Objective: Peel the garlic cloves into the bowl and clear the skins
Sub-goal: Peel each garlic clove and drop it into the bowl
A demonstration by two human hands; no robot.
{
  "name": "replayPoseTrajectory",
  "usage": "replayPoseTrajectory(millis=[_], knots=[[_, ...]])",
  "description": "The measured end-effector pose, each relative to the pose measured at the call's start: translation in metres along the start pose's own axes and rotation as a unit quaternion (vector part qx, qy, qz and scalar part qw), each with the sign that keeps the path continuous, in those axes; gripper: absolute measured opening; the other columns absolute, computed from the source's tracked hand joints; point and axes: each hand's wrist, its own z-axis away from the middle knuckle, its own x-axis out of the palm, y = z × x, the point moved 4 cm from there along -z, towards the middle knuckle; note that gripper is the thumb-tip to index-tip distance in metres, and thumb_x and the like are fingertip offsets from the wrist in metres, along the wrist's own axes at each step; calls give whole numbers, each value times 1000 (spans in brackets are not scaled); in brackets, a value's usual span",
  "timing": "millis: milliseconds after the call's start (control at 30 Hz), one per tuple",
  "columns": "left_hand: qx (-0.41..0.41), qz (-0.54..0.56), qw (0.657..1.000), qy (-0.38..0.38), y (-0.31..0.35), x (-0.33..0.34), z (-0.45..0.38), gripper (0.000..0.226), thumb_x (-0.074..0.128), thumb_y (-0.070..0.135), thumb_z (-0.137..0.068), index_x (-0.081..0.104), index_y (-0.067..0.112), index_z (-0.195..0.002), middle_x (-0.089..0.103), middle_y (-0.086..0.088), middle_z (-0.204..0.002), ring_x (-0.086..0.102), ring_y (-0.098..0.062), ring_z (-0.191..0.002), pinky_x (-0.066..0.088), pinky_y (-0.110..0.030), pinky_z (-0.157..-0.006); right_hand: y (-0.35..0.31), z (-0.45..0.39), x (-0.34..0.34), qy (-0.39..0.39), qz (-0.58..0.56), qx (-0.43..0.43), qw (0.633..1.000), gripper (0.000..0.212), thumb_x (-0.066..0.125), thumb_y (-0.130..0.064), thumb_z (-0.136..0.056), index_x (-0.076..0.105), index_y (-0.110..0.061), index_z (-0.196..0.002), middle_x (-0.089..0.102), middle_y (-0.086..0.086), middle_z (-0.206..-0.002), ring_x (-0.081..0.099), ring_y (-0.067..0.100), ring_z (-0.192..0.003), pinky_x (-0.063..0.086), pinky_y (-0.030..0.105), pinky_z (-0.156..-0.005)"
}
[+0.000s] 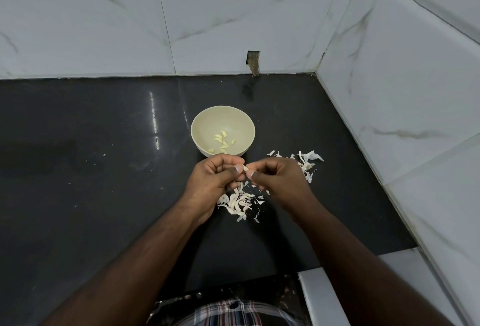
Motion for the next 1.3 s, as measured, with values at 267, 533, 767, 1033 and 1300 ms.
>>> replayPoseTrajectory(millis=[267,533,767,1033,1300], knots=[[13,-27,1000,8,1,-1,0,17,67,-1,-91,73,5,-106,70,-13,-86,67,-9,-70,53,-18,-64,2,-5,2,15,53,-9,998,6,77,-12,-83,77,-16,-87,75,3,-77,70,20,-72,57,44,-73],[54,-94,994,21,4,0,-1,15,75,-1,-85,75,9,-95,73,-4,-77,66,-14,-71,56,-28,-70,3,-8,3,8,-5,33,999,7,72,-14,-87,76,-15,-81,72,18,-76,60,18,-64,47,34,-61],[68,-120,990,0,6,0,2,21,76,-5,-82,75,11,-96,74,-18,-91,67,-21,-82,57,-41,-83,7,-9,6,5,-40,63,997,5,69,-6,-88,74,-6,-86,71,25,-82,61,18,-67,48,25,-58],[71,-155,985,16,6,-2,3,19,78,-2,-81,75,12,-93,75,-7,-84,69,-15,-76,58,-30,-74,11,-9,7,-15,-100,83,991,6,66,-3,-91,72,-1,-90,68,15,-74,56,16,-63,47,22,-56],[51,-135,989,37,3,-3,4,18,76,-3,-83,76,15,-88,72,-3,-73,64,-13,-66,56,-23,-65,10,-8,6,-26,-92,88,992,12,58,3,-89,70,-1,-89,70,11,-75,56,12,-61,46,21,-53]])
